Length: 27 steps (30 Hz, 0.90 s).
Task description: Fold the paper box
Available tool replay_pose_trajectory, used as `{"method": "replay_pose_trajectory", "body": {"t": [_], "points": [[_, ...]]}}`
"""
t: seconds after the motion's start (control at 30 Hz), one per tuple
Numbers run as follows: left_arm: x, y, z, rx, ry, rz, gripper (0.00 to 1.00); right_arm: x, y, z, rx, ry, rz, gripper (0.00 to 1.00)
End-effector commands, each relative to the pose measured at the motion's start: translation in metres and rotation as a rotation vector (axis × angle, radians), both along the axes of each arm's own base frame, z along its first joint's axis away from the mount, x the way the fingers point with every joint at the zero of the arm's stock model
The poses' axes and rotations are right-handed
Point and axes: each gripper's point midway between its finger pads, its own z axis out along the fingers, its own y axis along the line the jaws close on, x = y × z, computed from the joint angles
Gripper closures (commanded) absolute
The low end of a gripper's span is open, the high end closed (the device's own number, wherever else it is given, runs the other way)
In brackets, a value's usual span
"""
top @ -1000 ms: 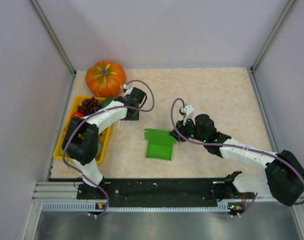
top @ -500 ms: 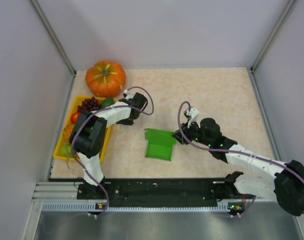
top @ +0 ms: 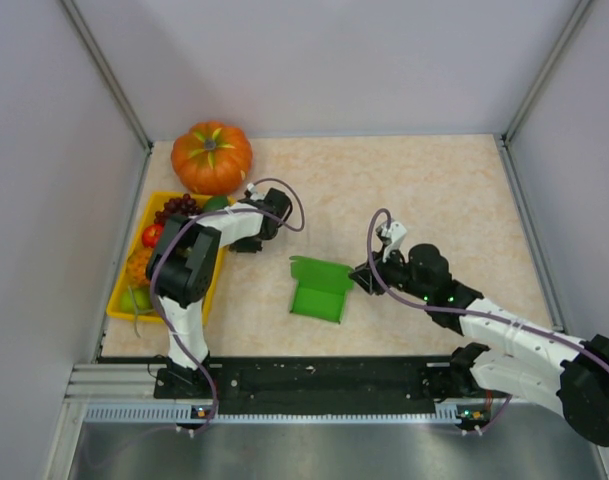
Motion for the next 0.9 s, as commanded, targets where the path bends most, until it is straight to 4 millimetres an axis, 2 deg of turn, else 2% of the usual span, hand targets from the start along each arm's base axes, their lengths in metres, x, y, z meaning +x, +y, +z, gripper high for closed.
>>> {"method": "replay_pose_trajectory", "body": {"t": [0.0, 0.07, 0.1, 0.2, 0.27, 0.3, 0.33, 0.37, 0.4, 0.47, 0.5, 0.53, 0.57, 0.6, 0.63, 0.67, 0.7, 0.73, 0.77, 0.8, 0.87], "points": [[0.006, 0.011, 0.002, 0.077, -0.011, 0.01, 0.74, 0.001, 0.0, 0.012, 0.05, -0.014, -0.012, 0.68], [0.006, 0.012, 0.004, 0.081, -0.014, 0.01, 0.8, -0.002, 0.0, 0.017, 0.071, -0.009, -0.013, 0.69], [0.007, 0.01, 0.005, 0.072, -0.026, 0.009, 0.88, -0.004, -0.001, 0.018, 0.077, -0.006, -0.012, 0.68], [0.007, 0.01, 0.017, 0.072, -0.062, -0.002, 1.0, -0.009, -0.002, 0.025, 0.098, -0.003, -0.009, 0.68], [0.006, 0.004, 0.023, 0.049, -0.066, -0.021, 1.0, -0.01, -0.004, 0.031, 0.102, -0.008, -0.013, 0.68], [0.006, -0.003, 0.031, 0.018, -0.084, -0.036, 1.0, -0.01, -0.006, 0.035, 0.105, -0.014, -0.019, 0.69], [0.002, -0.017, 0.031, -0.029, -0.079, -0.067, 1.0, -0.012, -0.009, 0.028, 0.076, 0.013, -0.028, 0.68], [-0.004, -0.025, 0.03, -0.07, -0.065, -0.087, 1.0, -0.008, -0.012, 0.035, 0.072, 0.005, -0.054, 0.69], [-0.008, -0.035, 0.04, -0.129, -0.088, -0.093, 1.0, -0.007, -0.016, 0.035, 0.057, 0.013, -0.072, 0.68], [-0.031, -0.053, 0.038, -0.239, -0.046, -0.124, 1.0, -0.009, -0.024, 0.036, 0.019, 0.035, -0.104, 0.68], [-0.039, -0.06, 0.056, -0.309, -0.092, -0.12, 1.0, -0.01, -0.028, 0.035, 0.006, 0.044, -0.116, 0.67], [-0.05, -0.069, 0.062, -0.362, -0.098, -0.144, 1.0, -0.01, -0.031, 0.036, -0.002, 0.051, -0.13, 0.66], [-0.067, -0.074, 0.058, -0.421, -0.073, -0.167, 1.0, -0.012, -0.038, 0.031, -0.043, 0.081, -0.153, 0.66], [-0.076, -0.079, 0.082, -0.499, -0.13, -0.194, 1.0, -0.013, -0.041, 0.029, -0.058, 0.093, -0.164, 0.66], [-0.087, -0.084, 0.088, -0.553, -0.133, -0.223, 1.0, -0.015, -0.044, 0.027, -0.071, 0.104, -0.171, 0.65], [-0.107, -0.093, 0.085, -0.636, -0.085, -0.269, 1.0, -0.018, -0.046, 0.023, -0.082, 0.124, -0.171, 0.65], [-0.118, -0.097, 0.106, -0.718, -0.138, -0.311, 1.0, -0.019, -0.047, 0.022, -0.083, 0.136, -0.172, 0.65], [-0.127, -0.104, 0.112, -0.781, -0.14, -0.364, 1.0, -0.022, -0.046, 0.021, -0.081, 0.143, -0.168, 0.65], [-0.141, -0.115, 0.108, -0.862, -0.118, -0.43, 1.0, -0.024, -0.047, 0.021, -0.071, 0.155, -0.169, 0.65], [-0.161, -0.132, 0.125, -1.004, -0.109, -0.499, 1.0, -0.025, -0.047, 0.021, -0.067, 0.159, -0.172, 0.64], [-0.185, -0.141, 0.124, -1.116, -0.048, -0.525, 1.0, -0.026, -0.047, 0.024, -0.049, 0.171, -0.18, 0.64]]}}
